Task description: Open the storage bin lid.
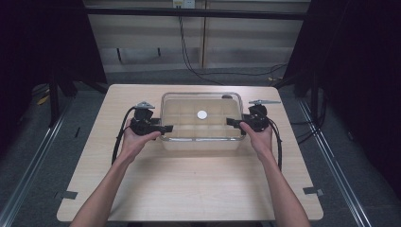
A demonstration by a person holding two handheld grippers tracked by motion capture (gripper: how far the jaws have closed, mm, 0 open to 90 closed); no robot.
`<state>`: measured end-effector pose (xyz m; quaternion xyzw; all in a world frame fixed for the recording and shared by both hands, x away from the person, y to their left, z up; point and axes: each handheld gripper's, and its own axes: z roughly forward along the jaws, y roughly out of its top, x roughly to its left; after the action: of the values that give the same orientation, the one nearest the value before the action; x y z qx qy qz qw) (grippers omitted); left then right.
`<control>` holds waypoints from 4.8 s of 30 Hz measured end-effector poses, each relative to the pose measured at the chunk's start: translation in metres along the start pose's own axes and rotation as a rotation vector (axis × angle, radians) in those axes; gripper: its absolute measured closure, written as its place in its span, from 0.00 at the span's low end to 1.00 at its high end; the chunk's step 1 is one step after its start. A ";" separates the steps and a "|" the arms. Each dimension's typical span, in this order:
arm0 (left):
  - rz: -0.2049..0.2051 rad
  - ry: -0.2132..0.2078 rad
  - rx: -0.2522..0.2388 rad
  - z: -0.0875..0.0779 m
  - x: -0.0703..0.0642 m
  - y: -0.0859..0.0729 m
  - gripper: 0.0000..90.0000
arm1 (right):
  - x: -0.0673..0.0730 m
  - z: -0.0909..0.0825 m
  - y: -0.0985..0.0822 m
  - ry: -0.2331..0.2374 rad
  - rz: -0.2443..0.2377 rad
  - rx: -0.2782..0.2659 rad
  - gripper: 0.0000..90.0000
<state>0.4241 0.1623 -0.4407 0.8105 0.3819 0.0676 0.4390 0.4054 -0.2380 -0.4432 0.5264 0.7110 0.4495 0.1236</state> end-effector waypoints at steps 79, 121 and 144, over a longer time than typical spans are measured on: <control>0.031 -0.015 -0.168 -0.056 -0.009 -0.007 0.85 | 0.010 -0.066 -0.017 0.072 0.027 -0.169 0.83; 0.080 -0.001 -0.148 -0.079 -0.024 -0.013 0.85 | 0.029 -0.092 -0.018 0.112 -0.023 -0.161 0.86; 0.112 0.000 -0.113 -0.091 -0.042 -0.031 0.85 | 0.042 -0.109 -0.040 0.109 -0.039 -0.113 0.86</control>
<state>0.3370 0.2043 -0.3997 0.8046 0.3315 0.1132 0.4795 0.2914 -0.2592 -0.3998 0.4793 0.7004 0.5143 0.1233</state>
